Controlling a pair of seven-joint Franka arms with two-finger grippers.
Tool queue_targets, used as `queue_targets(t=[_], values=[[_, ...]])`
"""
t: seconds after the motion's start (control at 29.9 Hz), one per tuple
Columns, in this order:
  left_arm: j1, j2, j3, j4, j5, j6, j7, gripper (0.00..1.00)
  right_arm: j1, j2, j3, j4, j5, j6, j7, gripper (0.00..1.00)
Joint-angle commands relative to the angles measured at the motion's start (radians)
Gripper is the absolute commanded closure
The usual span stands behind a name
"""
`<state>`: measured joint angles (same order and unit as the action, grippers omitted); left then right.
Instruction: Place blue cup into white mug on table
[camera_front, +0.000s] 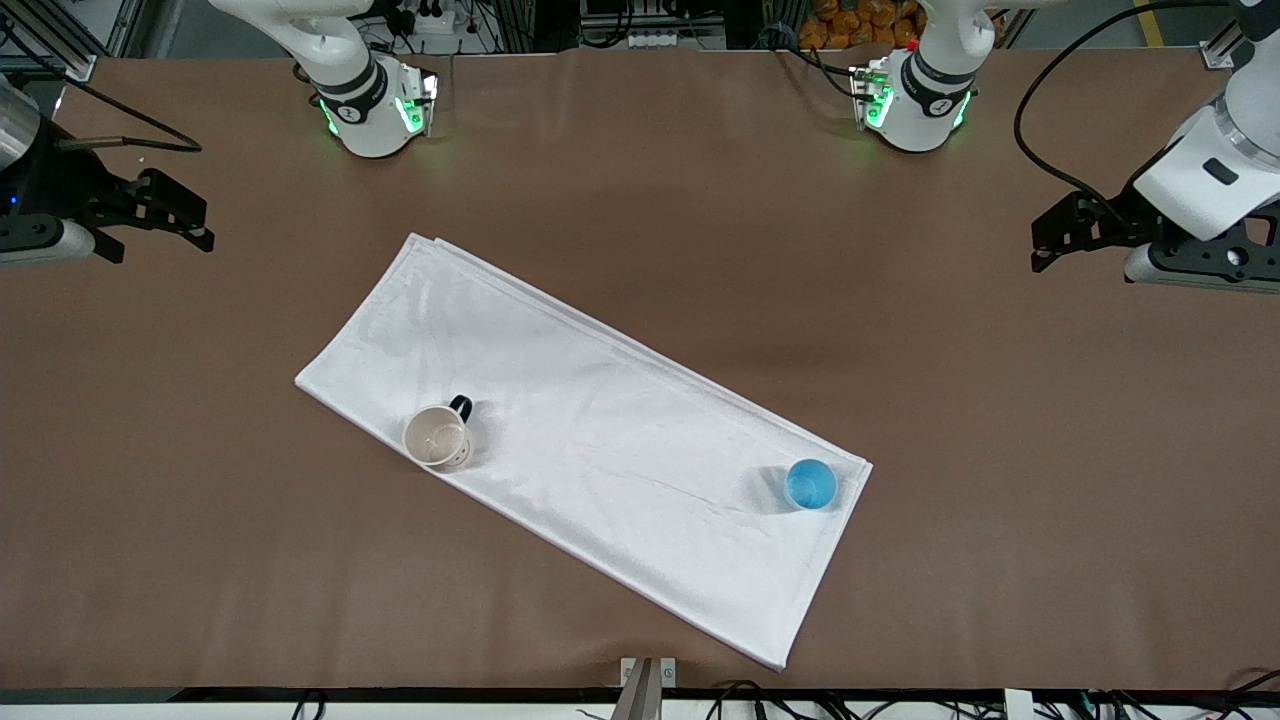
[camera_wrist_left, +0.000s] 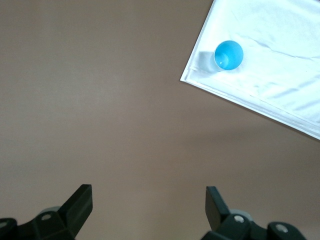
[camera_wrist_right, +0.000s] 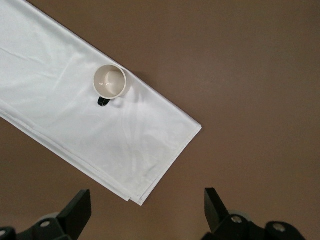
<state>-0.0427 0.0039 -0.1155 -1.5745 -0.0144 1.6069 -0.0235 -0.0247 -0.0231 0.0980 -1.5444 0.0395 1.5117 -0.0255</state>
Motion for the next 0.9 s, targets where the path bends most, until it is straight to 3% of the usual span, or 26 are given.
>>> queue_targets(t=[0.0,0.2,0.33,0.53,0.87], values=[[0.003,0.005,-0.001,0.008,0.008,-0.001,0.006,0.0,-0.005,-0.027,0.0,-0.029,0.013,0.001,-0.017,0.0],[0.001,0.036,0.0,0.013,0.002,0.001,-0.007,0.0,0.005,-0.026,0.002,-0.028,0.014,0.001,-0.016,0.0],[-0.003,0.113,0.002,0.025,0.005,0.014,-0.012,0.0,0.006,-0.023,0.002,-0.028,0.014,0.002,-0.016,0.0],[-0.008,0.249,0.0,0.074,-0.003,0.102,-0.021,0.0,0.006,-0.02,0.002,-0.031,0.017,0.002,-0.016,0.0],[-0.066,0.36,0.0,0.074,0.004,0.234,-0.104,0.0,0.038,-0.017,0.009,-0.114,0.023,0.067,-0.002,0.0]])
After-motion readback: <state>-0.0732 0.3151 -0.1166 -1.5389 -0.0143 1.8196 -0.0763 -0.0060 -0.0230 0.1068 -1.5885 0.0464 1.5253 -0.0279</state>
